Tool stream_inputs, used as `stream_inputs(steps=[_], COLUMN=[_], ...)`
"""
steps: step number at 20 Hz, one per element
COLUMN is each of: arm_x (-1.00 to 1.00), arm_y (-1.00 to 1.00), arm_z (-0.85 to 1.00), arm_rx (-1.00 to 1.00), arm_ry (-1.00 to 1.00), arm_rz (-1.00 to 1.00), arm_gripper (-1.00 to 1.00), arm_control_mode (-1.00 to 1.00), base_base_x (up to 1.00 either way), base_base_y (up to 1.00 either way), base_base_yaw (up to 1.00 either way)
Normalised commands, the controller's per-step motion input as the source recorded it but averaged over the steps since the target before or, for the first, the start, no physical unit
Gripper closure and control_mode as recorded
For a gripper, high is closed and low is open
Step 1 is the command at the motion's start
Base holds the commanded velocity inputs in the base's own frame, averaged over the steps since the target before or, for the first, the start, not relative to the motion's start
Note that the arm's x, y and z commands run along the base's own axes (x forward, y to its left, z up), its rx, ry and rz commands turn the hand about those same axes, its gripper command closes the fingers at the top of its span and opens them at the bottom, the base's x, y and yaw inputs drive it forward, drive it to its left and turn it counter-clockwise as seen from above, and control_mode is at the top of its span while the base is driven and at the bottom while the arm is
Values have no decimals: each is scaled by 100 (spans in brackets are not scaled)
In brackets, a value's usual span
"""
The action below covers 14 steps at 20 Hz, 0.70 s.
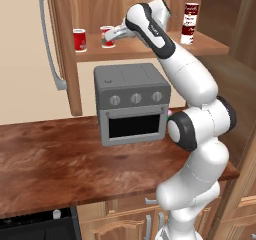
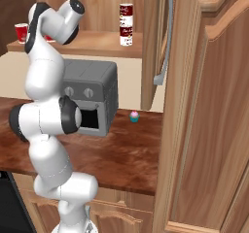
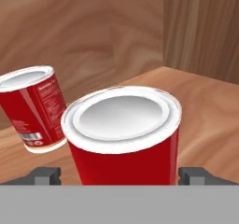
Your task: Stack two cans on top of the other two cans in the cabinet.
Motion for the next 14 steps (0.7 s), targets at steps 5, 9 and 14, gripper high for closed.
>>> stream_inputs(steps=[5,9,14], arm_x=[17,9,2], arm_y=[4,4,0], arm_z=[-8,-3,-1], arm_rx=[-1,0,-2], arm_ry=[0,0,0], arm_rz=[0,0,0], arm_gripper=[-100,100,100], arm_control_mode=[-100,-100,-100], base_base_x=[0,0,0], base_base_y=[0,0,0], base_base_yaw=[0,0,0])
